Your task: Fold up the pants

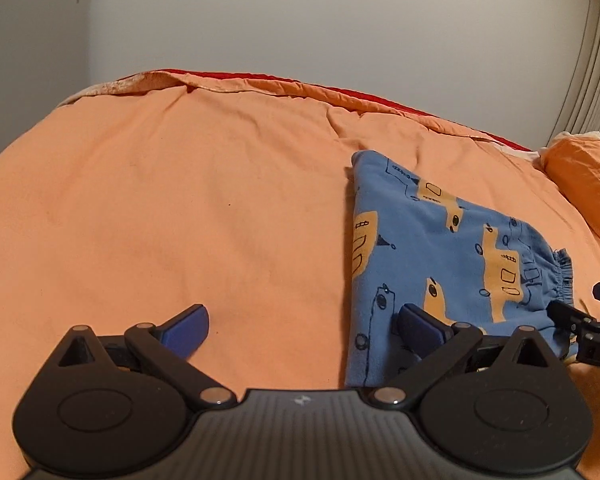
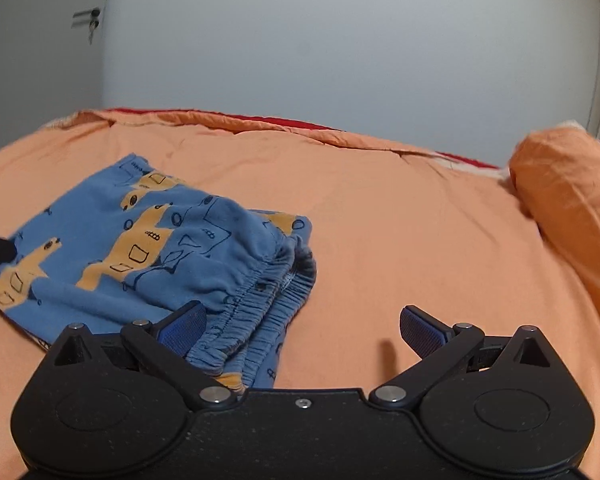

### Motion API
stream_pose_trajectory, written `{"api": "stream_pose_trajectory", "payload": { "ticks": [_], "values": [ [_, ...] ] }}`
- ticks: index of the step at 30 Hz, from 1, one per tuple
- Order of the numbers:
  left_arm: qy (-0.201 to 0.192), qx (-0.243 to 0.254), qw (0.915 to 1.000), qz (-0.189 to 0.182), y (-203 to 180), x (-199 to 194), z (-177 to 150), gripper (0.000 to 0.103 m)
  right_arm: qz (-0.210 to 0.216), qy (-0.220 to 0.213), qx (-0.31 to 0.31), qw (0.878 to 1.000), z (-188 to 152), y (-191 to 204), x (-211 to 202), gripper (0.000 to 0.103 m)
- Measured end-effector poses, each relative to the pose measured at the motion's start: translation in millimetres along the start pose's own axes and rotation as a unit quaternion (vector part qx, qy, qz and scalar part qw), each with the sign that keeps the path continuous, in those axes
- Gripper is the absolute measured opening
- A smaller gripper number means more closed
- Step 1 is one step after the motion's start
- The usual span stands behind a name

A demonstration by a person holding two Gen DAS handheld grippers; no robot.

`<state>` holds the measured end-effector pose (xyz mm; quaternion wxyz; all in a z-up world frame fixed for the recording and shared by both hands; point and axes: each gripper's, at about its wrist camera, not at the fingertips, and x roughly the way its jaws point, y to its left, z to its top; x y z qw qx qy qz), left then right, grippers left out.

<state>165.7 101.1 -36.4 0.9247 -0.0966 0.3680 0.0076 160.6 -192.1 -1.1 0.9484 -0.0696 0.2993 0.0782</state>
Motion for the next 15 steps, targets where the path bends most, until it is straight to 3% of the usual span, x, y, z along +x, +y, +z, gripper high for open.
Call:
{"api": "stream_pose_trajectory", "payload": {
  "ticks": [15],
  "values": [
    [-0.001,-0.006,1.0,-0.006,3.2,-1.3,-1.6,0.103,0.004,-0.006,-0.002,1.0,-5.0,0.9,-0.4,0.102]
  ]
}}
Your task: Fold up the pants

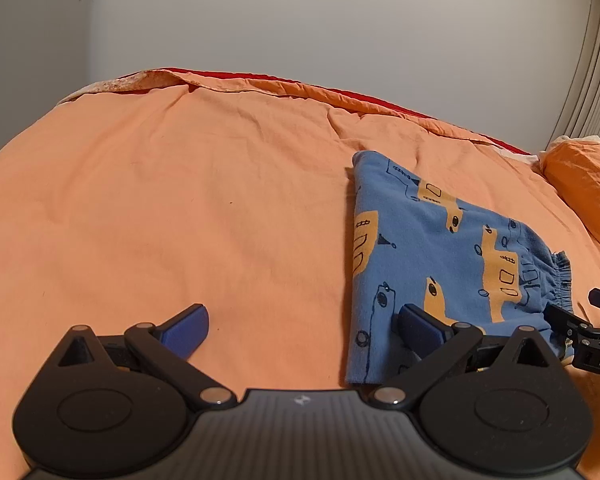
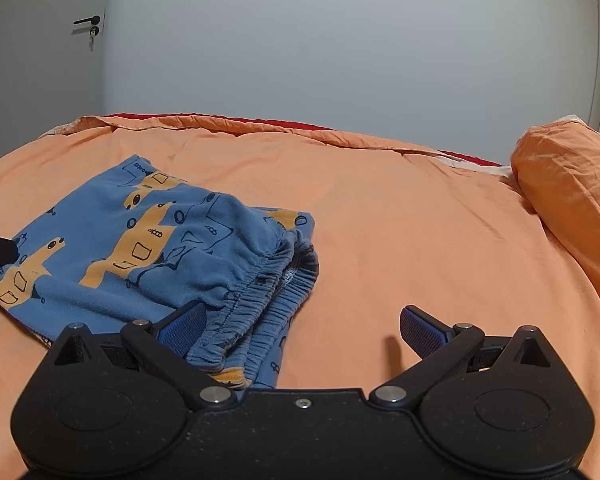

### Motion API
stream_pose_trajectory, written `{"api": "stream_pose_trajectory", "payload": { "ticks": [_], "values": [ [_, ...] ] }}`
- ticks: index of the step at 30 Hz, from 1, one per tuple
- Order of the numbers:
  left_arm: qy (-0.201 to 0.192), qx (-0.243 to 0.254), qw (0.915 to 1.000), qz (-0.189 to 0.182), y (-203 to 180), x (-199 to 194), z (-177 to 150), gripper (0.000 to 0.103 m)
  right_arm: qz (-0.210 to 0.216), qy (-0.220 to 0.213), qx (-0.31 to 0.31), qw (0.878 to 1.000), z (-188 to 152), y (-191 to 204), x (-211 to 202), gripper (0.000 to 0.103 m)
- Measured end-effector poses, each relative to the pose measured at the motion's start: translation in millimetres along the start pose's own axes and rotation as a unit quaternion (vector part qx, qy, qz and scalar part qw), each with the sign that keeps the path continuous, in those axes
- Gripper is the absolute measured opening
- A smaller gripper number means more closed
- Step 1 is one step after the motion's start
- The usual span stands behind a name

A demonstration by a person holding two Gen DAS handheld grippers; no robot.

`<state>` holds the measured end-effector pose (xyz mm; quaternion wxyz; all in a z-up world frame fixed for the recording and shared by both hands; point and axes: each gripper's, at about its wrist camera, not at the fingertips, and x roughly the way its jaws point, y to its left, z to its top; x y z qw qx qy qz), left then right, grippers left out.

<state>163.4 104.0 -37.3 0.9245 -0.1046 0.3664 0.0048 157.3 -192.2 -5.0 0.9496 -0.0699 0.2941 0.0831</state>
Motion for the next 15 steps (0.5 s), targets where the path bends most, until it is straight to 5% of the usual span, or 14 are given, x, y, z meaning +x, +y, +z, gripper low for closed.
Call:
{"api": "stream_pose_trajectory", "payload": {
  "ticks": [15],
  "values": [
    [0.0,-0.015,0.9997,-0.02,3.6,-7.7,16.6,0.103,-0.008,-0.025,0.002,1.0,16.3,-2.4,-11.2,0.102]
  ]
}}
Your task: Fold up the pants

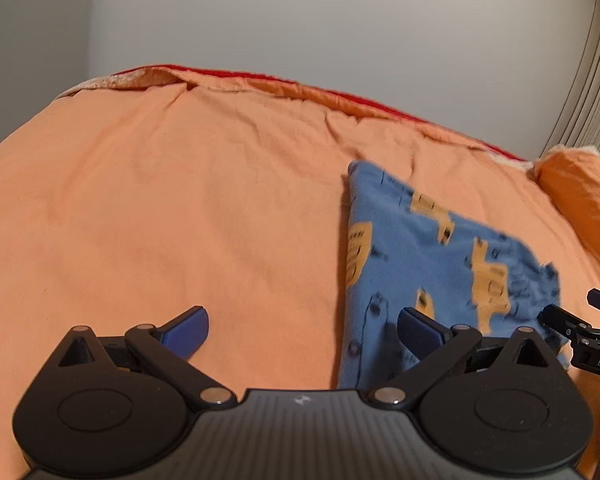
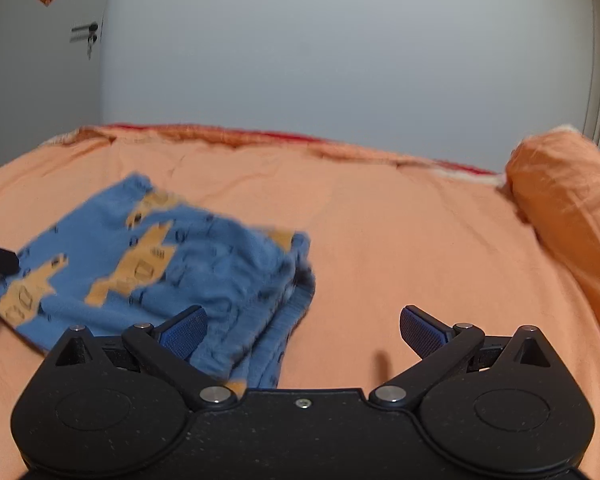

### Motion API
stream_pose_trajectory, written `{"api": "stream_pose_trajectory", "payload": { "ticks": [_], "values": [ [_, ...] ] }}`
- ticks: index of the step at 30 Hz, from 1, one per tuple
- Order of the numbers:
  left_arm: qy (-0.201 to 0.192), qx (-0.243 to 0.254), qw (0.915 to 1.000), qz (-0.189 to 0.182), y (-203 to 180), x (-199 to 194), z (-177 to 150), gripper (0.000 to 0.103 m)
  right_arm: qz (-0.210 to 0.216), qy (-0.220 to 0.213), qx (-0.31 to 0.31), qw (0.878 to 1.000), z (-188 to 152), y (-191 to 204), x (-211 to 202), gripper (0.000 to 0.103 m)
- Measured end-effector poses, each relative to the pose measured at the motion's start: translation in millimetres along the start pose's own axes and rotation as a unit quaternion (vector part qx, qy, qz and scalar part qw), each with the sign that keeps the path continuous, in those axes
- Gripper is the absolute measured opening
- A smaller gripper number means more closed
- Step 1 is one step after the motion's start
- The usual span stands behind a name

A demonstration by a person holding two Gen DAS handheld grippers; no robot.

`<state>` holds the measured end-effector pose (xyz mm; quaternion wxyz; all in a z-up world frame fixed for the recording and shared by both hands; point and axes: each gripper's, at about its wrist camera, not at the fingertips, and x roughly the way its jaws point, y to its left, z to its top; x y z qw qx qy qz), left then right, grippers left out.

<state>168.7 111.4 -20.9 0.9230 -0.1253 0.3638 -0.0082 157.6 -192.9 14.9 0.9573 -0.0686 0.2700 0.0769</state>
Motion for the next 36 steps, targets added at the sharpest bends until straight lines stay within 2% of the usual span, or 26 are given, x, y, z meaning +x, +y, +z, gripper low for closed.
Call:
{"api": "stream_pose_trajectory", "payload": {
  "ticks": [3,7,10,12,15,18,20,25,28,30,33,36],
  "values": [
    [-0.025,0.004,0.9997,-0.004,-4.3,3.6,23.3,0.103,-0.001,-0.005,-0.005,1.0,17.8,-2.6,11.6,0.102],
    [-0.025,0.025,0.999,-0.025,-23.0,31.7,55.6,0.103,0.01,0.014,-0.012,1.0,36.4,-2.4,41.0,0.102],
    [-0.018,0.08,0.9966,0.013,-37.9,65.2,64.4,0.103,0.013,0.027,-0.021,0.999,43.1,-2.3,60.0,0.102],
    [-0.001,0.107,0.9935,0.038,-39.7,86.1,64.2,0.103,0.012,0.051,-0.041,0.998,41.8,-3.4,75.9,0.102],
    [0.006,0.074,0.9972,0.013,-29.2,87.8,60.4,0.103,0.041,0.056,-0.034,0.997,42.3,-13.8,80.4,0.102],
    [0.009,0.042,0.9991,0.003,-19.4,74.0,58.2,0.102,0.055,0.04,-0.031,0.997,44.6,-18.5,70.9,0.102],
    [0.009,0.025,0.9996,-0.006,-13.3,61.3,54.6,0.103,0.091,0.041,-0.03,0.995,44.5,-21.8,66.8,0.102],
    [0.018,0.012,0.9982,-0.055,-2.7,33.9,37.1,0.103,0.205,0.078,-0.005,0.976,34.8,-34.3,65.3,0.102],
    [0.025,0.016,0.9956,-0.088,-6.8,27.4,22.7,0.103,0.239,0.102,0.021,0.965,27.4,-39.3,69.4,0.102],
    [0.035,0.026,0.9937,-0.103,-12.4,29.3,15.0,0.103,0.254,0.104,0.049,0.96,23.7,-45.3,72.3,0.102],
    [0.04,0.037,0.9926,-0.108,-19.5,31.2,6.1,0.103,0.276,0.1,0.099,0.951,23.7,-56.8,78.2,0.102],
    [0.036,0.024,0.9926,-0.114,-17.8,31.7,4.3,0.103,0.304,0.105,0.156,0.934,27.5,-70.0,88.3,0.102]
  ]
}}
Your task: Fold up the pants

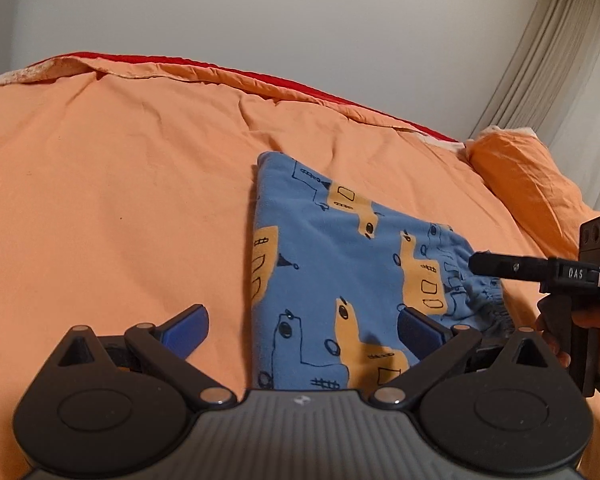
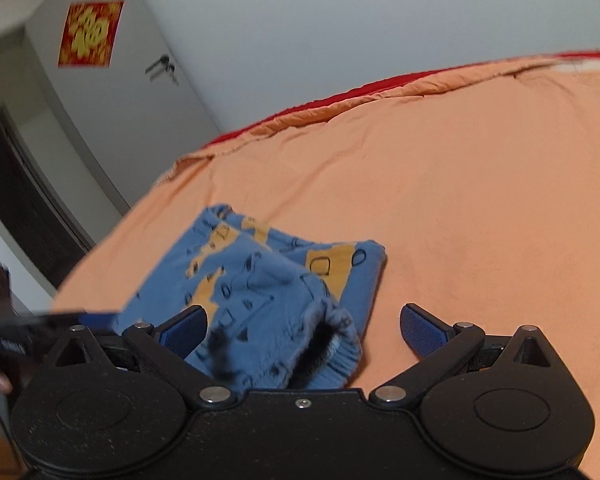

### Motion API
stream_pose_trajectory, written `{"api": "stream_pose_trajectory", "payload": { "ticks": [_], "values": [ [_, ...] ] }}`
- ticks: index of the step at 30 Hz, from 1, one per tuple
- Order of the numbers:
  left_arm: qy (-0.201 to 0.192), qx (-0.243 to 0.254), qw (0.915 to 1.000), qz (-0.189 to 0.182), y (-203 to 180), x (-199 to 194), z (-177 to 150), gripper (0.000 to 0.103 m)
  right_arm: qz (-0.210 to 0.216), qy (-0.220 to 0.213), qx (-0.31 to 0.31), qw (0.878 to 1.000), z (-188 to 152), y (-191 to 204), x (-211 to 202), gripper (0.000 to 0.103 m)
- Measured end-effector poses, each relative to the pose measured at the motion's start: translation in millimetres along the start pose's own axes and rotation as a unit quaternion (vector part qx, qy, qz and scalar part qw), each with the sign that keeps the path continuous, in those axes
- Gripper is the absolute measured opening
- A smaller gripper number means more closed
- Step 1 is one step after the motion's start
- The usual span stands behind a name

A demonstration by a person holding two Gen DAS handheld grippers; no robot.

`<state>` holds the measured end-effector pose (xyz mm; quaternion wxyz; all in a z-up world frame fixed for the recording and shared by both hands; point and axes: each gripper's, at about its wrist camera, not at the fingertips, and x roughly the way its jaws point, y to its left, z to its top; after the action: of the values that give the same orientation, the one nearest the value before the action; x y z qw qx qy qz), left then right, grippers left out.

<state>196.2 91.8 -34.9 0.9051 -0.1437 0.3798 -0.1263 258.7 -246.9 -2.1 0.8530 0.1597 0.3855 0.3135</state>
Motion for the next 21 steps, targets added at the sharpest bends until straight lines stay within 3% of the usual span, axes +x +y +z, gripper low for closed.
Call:
{"api": "stream_pose_trajectory", "payload": {
  "ticks": [6,13,21],
  "values": [
    [-0.005,-0.02,0.9997,-0.012,8.6,-1.8,-1.1,0.103,0.058,-0.002,0.079,0.995,10.3,-15.3,3.9,0.1],
    [-0.006,0.002,0.9999,-0.011,4.3,-3.1,-6.1,0.103,0.034,-0.028,0.106,0.993,0.2,-22.6,2.6,0.078],
    [0.0,-0.053,0.9979,-0.036,16.8,-11.5,-4.1,0.102,0.016,-0.032,0.137,0.99,-2.6,-35.1,-0.6,0.052]
  ]
}}
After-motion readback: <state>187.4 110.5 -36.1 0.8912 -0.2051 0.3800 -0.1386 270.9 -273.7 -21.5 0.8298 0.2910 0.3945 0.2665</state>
